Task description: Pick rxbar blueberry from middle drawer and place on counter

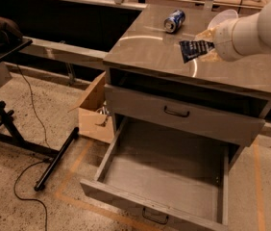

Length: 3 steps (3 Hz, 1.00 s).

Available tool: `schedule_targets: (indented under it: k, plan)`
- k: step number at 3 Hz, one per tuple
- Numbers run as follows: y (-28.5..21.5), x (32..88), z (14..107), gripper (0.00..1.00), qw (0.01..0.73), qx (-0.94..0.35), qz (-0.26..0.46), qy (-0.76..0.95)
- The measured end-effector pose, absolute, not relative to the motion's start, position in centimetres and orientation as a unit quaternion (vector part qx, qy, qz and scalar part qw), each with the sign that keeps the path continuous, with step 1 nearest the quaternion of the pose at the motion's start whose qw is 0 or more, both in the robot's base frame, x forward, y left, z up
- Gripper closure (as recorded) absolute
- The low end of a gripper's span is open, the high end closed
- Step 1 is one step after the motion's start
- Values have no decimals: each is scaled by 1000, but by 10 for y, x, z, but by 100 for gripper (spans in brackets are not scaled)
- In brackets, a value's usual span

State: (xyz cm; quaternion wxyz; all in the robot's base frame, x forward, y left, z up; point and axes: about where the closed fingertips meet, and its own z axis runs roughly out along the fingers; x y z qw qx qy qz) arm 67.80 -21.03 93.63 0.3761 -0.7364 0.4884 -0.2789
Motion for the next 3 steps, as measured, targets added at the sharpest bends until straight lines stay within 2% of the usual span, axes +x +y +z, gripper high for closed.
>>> schedule_targets:
  k: [1, 3]
  plan:
    - [-204, 723, 930, 82, 380, -745, -264, 480]
    - [-202, 780, 915, 36, 377, -749, -244, 488]
